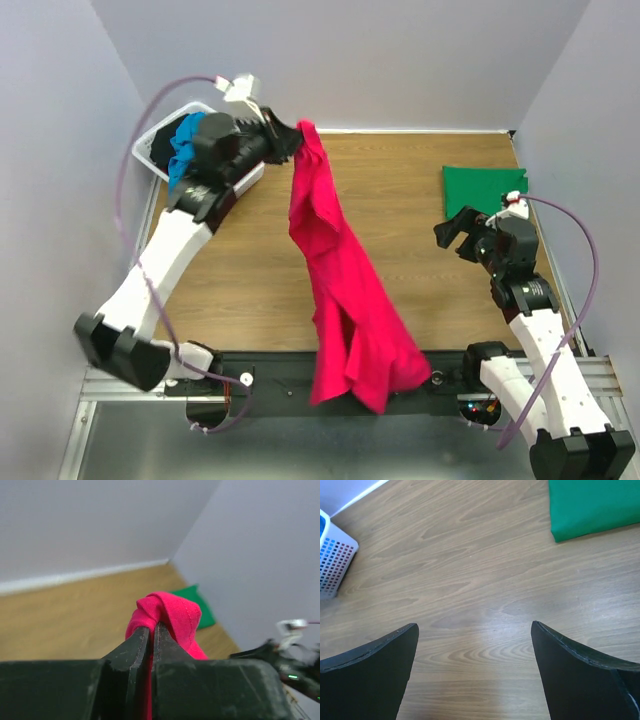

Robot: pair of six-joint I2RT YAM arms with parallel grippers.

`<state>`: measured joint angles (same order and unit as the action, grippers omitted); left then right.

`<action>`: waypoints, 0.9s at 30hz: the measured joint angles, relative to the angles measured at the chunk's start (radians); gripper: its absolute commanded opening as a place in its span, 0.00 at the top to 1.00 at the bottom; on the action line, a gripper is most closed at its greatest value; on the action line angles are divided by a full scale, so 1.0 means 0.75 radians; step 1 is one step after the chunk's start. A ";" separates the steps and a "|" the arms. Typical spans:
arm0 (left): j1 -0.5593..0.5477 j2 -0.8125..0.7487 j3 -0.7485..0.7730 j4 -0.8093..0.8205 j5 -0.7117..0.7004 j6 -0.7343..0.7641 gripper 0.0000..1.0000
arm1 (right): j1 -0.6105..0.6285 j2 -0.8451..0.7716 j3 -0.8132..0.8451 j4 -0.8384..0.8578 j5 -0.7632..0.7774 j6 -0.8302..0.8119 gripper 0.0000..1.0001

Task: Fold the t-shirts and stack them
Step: Move the tshirt to the center of the board, then flatten the tshirt out

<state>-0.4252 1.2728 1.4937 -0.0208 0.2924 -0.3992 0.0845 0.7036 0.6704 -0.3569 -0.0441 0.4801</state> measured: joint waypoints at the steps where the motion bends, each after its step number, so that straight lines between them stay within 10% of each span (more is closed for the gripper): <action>1: 0.001 0.035 -0.060 -0.010 -0.040 -0.012 0.49 | 0.000 0.002 0.000 -0.001 0.004 0.000 0.00; 2: 0.001 0.084 -0.126 -0.021 -0.085 -0.016 0.11 | 0.000 0.010 0.000 0.000 0.005 -0.001 0.00; 3: 0.001 0.130 -0.175 -0.030 -0.110 -0.040 0.02 | 0.000 0.019 0.000 -0.001 0.004 -0.001 0.00; 10: 0.002 0.403 -0.227 -0.182 -0.226 -0.076 0.02 | 0.000 0.115 0.000 -0.012 -0.099 -0.022 0.00; 17: 0.001 0.148 -0.459 -0.123 -0.304 -0.146 0.01 | 0.074 0.186 -0.001 -0.072 -0.285 -0.015 0.00; 27: -0.008 -0.262 -1.030 -0.130 -0.427 -0.310 0.01 | 1.048 0.443 -0.087 -0.083 -0.164 0.193 0.05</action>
<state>-0.4313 1.0760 0.7212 -0.1181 -0.0277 -0.6319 0.8707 1.0355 0.6052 -0.4194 -0.1673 0.6247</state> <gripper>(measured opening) 0.985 0.992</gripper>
